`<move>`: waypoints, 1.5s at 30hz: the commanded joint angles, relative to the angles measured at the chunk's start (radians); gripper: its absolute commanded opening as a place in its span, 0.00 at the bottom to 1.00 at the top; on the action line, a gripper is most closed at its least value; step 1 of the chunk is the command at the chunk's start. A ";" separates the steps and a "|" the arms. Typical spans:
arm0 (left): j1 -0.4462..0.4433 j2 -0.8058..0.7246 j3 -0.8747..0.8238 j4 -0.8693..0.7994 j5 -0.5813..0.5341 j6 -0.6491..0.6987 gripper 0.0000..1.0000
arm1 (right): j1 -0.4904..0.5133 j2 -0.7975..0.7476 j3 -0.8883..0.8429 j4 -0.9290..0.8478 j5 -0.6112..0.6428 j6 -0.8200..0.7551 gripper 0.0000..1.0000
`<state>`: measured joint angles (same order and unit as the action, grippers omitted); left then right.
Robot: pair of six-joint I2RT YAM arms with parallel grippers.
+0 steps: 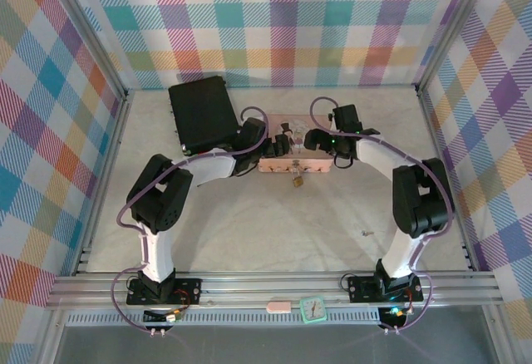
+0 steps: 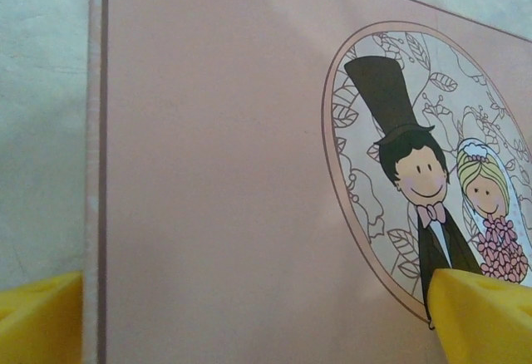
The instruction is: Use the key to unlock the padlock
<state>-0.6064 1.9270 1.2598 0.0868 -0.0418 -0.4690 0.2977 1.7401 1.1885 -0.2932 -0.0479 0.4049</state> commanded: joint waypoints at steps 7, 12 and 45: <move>-0.024 -0.332 -0.144 -0.106 0.061 0.076 1.00 | 0.023 -0.363 -0.246 -0.393 0.121 0.109 0.94; -0.036 -0.415 -0.245 -0.092 0.105 0.018 1.00 | 0.023 -0.560 -0.391 -0.509 0.105 0.212 0.92; -0.095 -0.417 -0.319 -0.009 0.086 -0.041 1.00 | -0.039 -0.669 -0.701 -0.507 0.183 0.594 0.34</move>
<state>-0.6937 1.5414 0.9565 0.0582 0.0616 -0.5049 0.2707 1.0782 0.5053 -0.8204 0.1383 0.9745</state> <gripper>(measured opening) 0.997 0.341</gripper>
